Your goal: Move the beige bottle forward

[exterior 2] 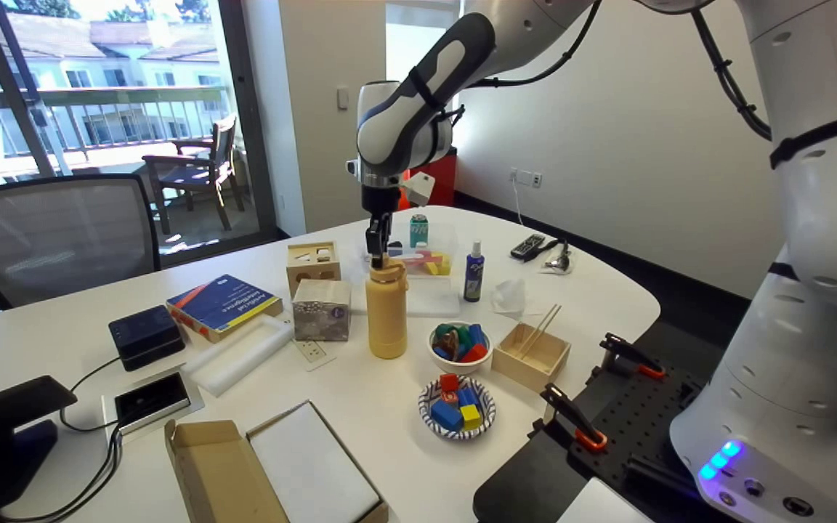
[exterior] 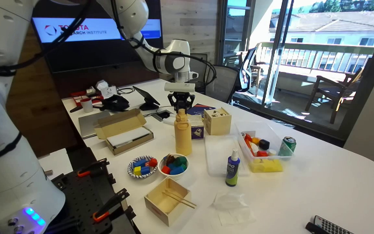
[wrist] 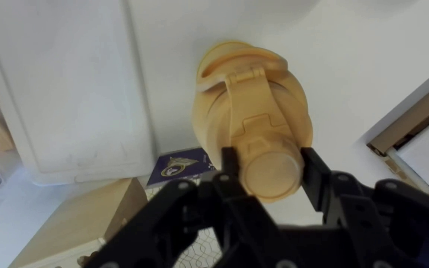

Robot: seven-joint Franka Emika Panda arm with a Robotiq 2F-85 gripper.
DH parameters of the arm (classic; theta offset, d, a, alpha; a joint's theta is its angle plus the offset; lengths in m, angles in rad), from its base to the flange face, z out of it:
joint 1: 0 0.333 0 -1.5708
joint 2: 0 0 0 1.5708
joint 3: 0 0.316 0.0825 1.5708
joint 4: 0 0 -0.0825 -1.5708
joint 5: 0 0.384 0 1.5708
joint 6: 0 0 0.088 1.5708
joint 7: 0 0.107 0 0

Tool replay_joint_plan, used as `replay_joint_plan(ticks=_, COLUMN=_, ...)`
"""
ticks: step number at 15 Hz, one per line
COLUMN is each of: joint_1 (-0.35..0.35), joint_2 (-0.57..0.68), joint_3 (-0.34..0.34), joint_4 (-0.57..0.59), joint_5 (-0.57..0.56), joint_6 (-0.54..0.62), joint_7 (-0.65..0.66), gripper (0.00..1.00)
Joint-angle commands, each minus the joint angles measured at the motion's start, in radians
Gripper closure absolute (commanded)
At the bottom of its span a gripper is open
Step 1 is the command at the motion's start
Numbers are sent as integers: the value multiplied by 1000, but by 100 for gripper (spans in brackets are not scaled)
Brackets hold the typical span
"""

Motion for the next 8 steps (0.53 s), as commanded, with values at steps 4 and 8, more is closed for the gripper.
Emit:
replay_joint_plan(ticks=4, joint_1=113, joint_2=-21, joint_3=-89, joint_4=-33, joint_5=-27, joint_6=6, joint_7=377, gripper=80)
replay_joint_plan(ticks=8, joint_1=181, joint_2=-36, joint_3=-140, joint_4=-63, joint_5=-27, joint_6=29, joint_7=636, gripper=80)
